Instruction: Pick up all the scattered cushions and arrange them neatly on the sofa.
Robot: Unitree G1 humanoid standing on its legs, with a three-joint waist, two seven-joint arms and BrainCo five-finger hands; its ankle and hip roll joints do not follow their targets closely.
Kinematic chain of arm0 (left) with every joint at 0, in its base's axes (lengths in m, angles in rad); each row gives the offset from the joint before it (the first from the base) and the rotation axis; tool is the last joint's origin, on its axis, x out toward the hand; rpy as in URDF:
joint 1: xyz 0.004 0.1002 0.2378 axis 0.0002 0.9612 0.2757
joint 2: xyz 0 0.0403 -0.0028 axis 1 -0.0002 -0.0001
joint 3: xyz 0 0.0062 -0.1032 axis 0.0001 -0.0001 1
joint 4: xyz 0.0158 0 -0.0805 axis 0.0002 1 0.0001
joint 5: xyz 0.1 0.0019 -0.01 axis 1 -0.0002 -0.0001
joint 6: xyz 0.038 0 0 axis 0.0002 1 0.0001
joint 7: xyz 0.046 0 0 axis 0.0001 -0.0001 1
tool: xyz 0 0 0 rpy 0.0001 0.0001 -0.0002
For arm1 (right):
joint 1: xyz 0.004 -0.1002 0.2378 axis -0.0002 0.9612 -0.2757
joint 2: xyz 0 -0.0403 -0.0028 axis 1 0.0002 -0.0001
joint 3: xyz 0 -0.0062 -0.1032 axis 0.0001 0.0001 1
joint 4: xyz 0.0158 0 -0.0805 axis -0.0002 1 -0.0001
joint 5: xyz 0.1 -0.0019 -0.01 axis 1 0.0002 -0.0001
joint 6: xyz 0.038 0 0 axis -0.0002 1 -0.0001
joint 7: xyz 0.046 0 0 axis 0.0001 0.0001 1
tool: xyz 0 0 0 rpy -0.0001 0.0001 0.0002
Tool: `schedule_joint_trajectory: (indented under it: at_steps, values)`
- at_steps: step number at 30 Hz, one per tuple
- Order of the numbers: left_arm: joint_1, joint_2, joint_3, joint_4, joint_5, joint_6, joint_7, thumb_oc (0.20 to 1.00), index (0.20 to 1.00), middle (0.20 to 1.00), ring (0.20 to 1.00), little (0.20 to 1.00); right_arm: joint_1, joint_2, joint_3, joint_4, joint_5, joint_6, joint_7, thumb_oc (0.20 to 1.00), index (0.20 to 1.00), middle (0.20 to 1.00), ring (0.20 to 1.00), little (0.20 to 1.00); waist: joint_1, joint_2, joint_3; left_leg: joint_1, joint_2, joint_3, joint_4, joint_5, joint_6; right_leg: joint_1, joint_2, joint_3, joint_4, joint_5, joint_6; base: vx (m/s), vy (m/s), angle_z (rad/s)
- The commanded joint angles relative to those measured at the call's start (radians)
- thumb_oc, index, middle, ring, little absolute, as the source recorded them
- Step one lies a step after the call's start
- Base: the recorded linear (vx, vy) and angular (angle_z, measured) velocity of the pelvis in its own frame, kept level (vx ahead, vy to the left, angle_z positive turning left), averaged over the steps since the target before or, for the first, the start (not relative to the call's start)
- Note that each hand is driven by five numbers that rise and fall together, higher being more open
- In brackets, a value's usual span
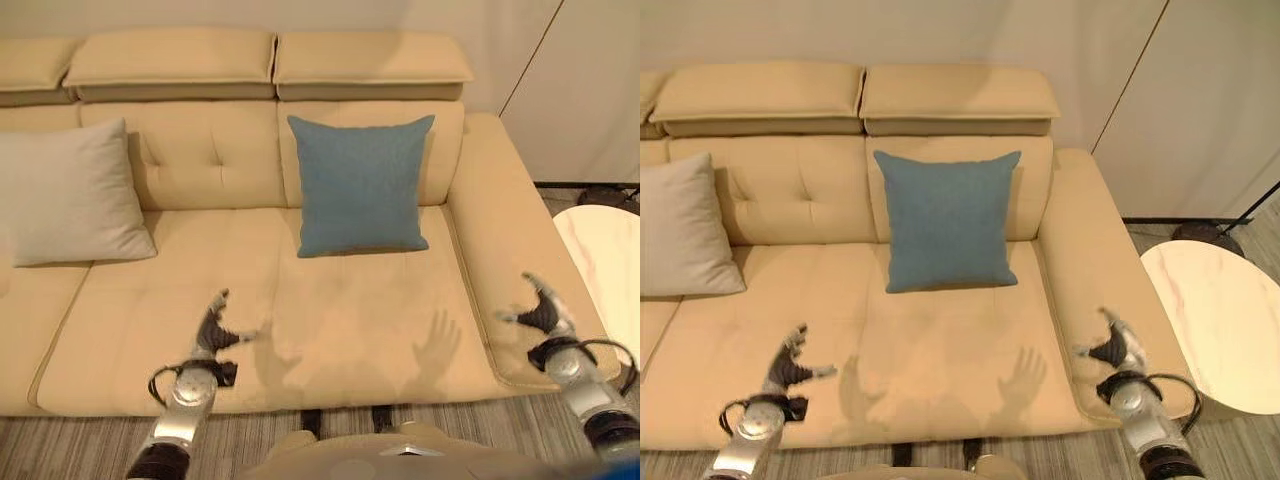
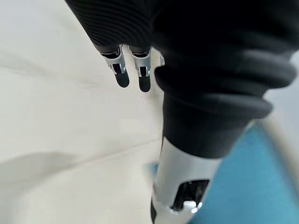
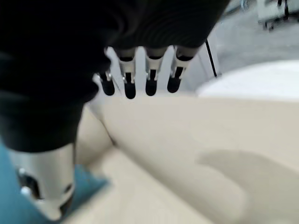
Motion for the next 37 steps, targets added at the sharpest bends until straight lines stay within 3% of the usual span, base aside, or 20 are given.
schedule_joint_trajectory:
  at_steps: [1, 2, 4, 7, 8, 9, 10, 12, 16, 20, 23, 26, 27, 29, 31, 33, 37]
  values:
    - [-0.079, 0.021, 0.02, 0.076, 0.077, -0.002, 0.002, 1.0, 1.0, 1.0, 1.0, 1.0, -0.038, 0.013, 0.012, 0.015, -0.035, -0.02, 0.005, 1.0, 1.0, 1.0, 1.0, 1.0, 0.018, -0.053, 0.0, 0.043, 0.031, 0.044, 0.007, -0.076, -0.04, 0.064, -0.069, -0.01, 0.009, -0.098, 0.111, -0.08, -0.078, -0.05]
    - [-0.085, -0.005, 0.013, 0.243, 0.094, 0.015, 0.012, 1.0, 1.0, 1.0, 1.0, 1.0, -0.028, 0.047, 0.043, 0.107, -0.025, -0.017, 0.012, 1.0, 1.0, 1.0, 1.0, 1.0, 0.019, -0.054, -0.003, 0.059, 0.039, 0.046, 0.007, -0.078, -0.043, 0.08, -0.06, -0.009, 0.009, -0.107, 0.103, -0.06, -0.063, -0.04]
    - [-0.097, -0.021, -0.001, 0.345, 0.11, 0.022, 0.017, 1.0, 1.0, 1.0, 1.0, 1.0, -0.023, 0.078, 0.062, 0.191, -0.003, -0.014, 0.01, 1.0, 1.0, 1.0, 1.0, 1.0, 0.02, -0.054, 0.013, 0.061, 0.054, 0.045, 0.007, -0.06, -0.05, 0.087, -0.048, -0.009, 0.009, -0.117, 0.095, -0.12, -0.104, -0.01]
    - [-0.098, -0.022, -0.001, 0.347, 0.11, 0.021, 0.018, 1.0, 1.0, 1.0, 1.0, 1.0, -0.024, 0.078, 0.062, 0.192, -0.003, -0.014, 0.009, 1.0, 1.0, 1.0, 1.0, 1.0, 0.019, -0.054, 0.014, 0.062, 0.054, 0.044, 0.007, -0.06, -0.05, 0.087, -0.048, -0.01, 0.009, -0.117, 0.095, -0.09, -0.053, 0.04]
    - [-0.102, -0.046, -0.001, 0.44, 0.118, 0.035, 0.024, 1.0, 1.0, 1.0, 1.0, 1.0, -0.016, 0.117, 0.054, 0.28, 0.04, -0.008, 0.002, 1.0, 1.0, 1.0, 1.0, 1.0, 0.02, -0.056, 0.033, 0.031, 0.069, 0.042, 0.063, -0.055, -0.057, 0.089, -0.041, -0.013, 0.009, -0.124, 0.083, -0.26, -0.103, 0.07]
    - [-0.107, -0.058, -0.005, 0.464, 0.118, 0.039, 0.023, 1.0, 1.0, 1.0, 1.0, 1.0, -0.024, 0.127, 0.056, 0.314, 0.051, 0.0, 0.0, 1.0, 1.0, 1.0, 1.0, 1.0, 0.023, -0.063, 0.047, 0.007, 0.064, 0.03, 0.129, -0.081, -0.055, 0.086, -0.047, -0.009, 0.009, -0.115, 0.078, -0.38, -0.117, 0.11]
    - [-0.122, -0.074, -0.011, 0.488, 0.12, 0.041, 0.022, 1.0, 1.0, 1.0, 1.0, 1.0, -0.042, 0.137, 0.056, 0.365, 0.067, 0.008, -0.006, 1.0, 1.0, 1.0, 1.0, 1.0, 0.027, -0.075, 0.058, -0.006, 0.033, -0.004, 0.207, -0.144, -0.046, 0.077, -0.06, -0.008, 0.009, -0.1, 0.075, -0.26, -0.028, 0.11]
    - [-0.134, -0.086, -0.011, 0.506, 0.11, 0.044, 0.021, 1.0, 1.0, 1.0, 1.0, 1.0, -0.053, 0.142, 0.054, 0.407, 0.078, 0.017, -0.003, 1.0, 1.0, 1.0, 1.0, 1.0, 0.018, -0.083, 0.061, 0.005, -0.001, -0.02, 0.272, -0.212, -0.03, 0.063, -0.074, -0.012, 0.009, -0.086, 0.074, -0.2, 0.043, 0.02]
    - [-0.163, -0.108, -0.03, 0.504, 0.099, 0.05, 0.021, 1.0, 1.0, 1.0, 1.0, 1.0, -0.065, 0.151, 0.051, 0.455, 0.091, 0.035, 0.004, 1.0, 1.0, 1.0, 1.0, 1.0, -0.004, -0.068, 0.046, 0.066, -0.031, -0.032, 0.252, -0.243, -0.024, 0.025, -0.069, -0.013, 0.014, -0.058, 0.076, -0.11, 0.123, 0.12]
    - [-0.18, -0.117, -0.061, 0.498, 0.105, 0.056, 0.019, 1.0, 1.0, 1.0, 1.0, 1.0, -0.077, 0.168, 0.058, 0.481, 0.087, 0.056, 0.006, 1.0, 1.0, 1.0, 1.0, 1.0, -0.016, -0.06, 0.045, 0.096, -0.045, -0.021, 0.144, -0.237, -0.002, -0.036, -0.085, -0.019, 0.026, -0.009, 0.1, -0.15, 0.177, 0.25]
    - [-0.191, -0.11, -0.057, 0.509, 0.104, 0.059, 0.025, 1.0, 1.0, 1.0, 1.0, 1.0, -0.098, 0.186, 0.075, 0.484, 0.066, 0.076, 0.009, 1.0, 1.0, 1.0, 1.0, 1.0, -0.004, -0.078, 0.082, 0.075, -0.084, -0.055, 0.117, -0.216, 0.029, -0.113, -0.112, 0.001, 0.08, 0.025, 0.135, -0.28, 0.199, -0.14]
    - [-0.198, -0.099, -0.055, 0.518, 0.105, 0.062, 0.025, 1.0, 1.0, 1.0, 1.0, 1.0, -0.106, 0.191, 0.079, 0.484, 0.065, 0.082, 0.012, 1.0, 1.0, 1.0, 1.0, 1.0, -0.003, -0.077, 0.101, 0.056, -0.083, -0.058, 0.118, -0.198, 0.042, -0.143, -0.114, 0.031, 0.134, 0.011, 0.146, -0.21, 0.095, -0.4]
    - [-0.209, -0.089, -0.057, 0.529, 0.108, 0.064, 0.025, 1.0, 1.0, 1.0, 1.0, 1.0, -0.103, 0.194, 0.082, 0.498, 0.071, 0.084, 0.015, 1.0, 1.0, 1.0, 1.0, 1.0, 0.001, -0.076, 0.105, 0.037, -0.088, -0.063, 0.117, -0.185, 0.054, -0.132, -0.104, 0.075, 0.184, -0.023, 0.139, -0.18, 0.066, -0.23]
    - [-0.206, -0.083, -0.049, 0.54, 0.105, 0.069, 0.022, 1.0, 1.0, 1.0, 1.0, 1.0, -0.101, 0.196, 0.079, 0.509, 0.086, 0.079, 0.016, 1.0, 1.0, 1.0, 1.0, 1.0, 0.018, -0.067, 0.091, 0.025, -0.08, -0.06, 0.095, -0.165, 0.064, -0.089, -0.098, 0.075, 0.239, -0.067, 0.119, -0.21, 0.032, -0.05]
    - [-0.206, -0.082, -0.047, 0.543, 0.098, 0.069, 0.018, 1.0, 1.0, 1.0, 1.0, 1.0, -0.099, 0.198, 0.073, 0.513, 0.091, 0.078, 0.02, 1.0, 1.0, 1.0, 1.0, 1.0, 0.035, -0.071, 0.08, 0.021, -0.076, -0.044, 0.088, -0.16, 0.06, -0.056, -0.111, 0.055, 0.236, -0.068, 0.12, -0.07, -0.054, -0.28]
    - [-0.208, -0.083, -0.05, 0.549, 0.1, 0.07, 0.021, 1.0, 1.0, 1.0, 1.0, 1.0, -0.093, 0.203, 0.071, 0.52, 0.088, 0.079, 0.019, 1.0, 1.0, 1.0, 1.0, 1.0, 0.043, -0.09, 0.041, 0.02, -0.077, -0.033, 0.076, -0.158, 0.05, 0.002, -0.121, 0.036, 0.135, -0.07, 0.123, 0.04, -0.109, -0.23]
    - [-0.198, -0.101, -0.037, 0.552, 0.082, 0.074, 0.021, 1.0, 1.0, 1.0, 1.0, 1.0, -0.089, 0.206, 0.076, 0.529, 0.082, 0.086, 0.021, 1.0, 1.0, 1.0, 1.0, 1.0, 0.039, -0.091, 0.016, 0.045, -0.062, -0.025, 0.054, -0.151, 0.035, 0.042, -0.103, 0.043, 0.068, -0.073, 0.119, 0.04, -0.08, -0.06]
